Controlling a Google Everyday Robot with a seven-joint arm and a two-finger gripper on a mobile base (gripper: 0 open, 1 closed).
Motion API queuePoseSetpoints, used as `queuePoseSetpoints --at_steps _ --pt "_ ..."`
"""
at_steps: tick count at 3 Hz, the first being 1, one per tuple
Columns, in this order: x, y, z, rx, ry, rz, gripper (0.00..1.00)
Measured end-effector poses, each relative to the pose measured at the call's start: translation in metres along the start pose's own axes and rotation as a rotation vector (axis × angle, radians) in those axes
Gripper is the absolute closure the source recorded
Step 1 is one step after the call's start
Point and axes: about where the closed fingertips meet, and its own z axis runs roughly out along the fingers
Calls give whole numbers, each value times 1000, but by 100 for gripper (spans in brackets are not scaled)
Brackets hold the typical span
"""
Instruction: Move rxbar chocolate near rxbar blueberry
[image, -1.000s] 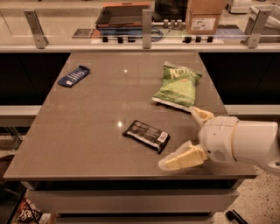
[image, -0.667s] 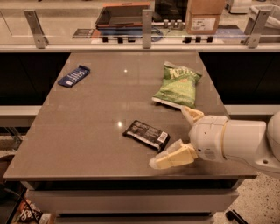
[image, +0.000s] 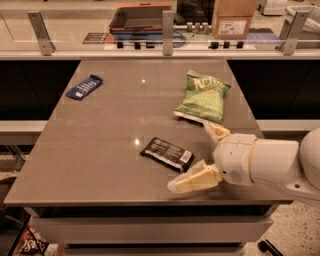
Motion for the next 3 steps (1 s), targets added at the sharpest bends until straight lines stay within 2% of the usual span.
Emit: queuePoseSetpoints --at_steps 3 --pt "3 12 38 -39 -53 25 0"
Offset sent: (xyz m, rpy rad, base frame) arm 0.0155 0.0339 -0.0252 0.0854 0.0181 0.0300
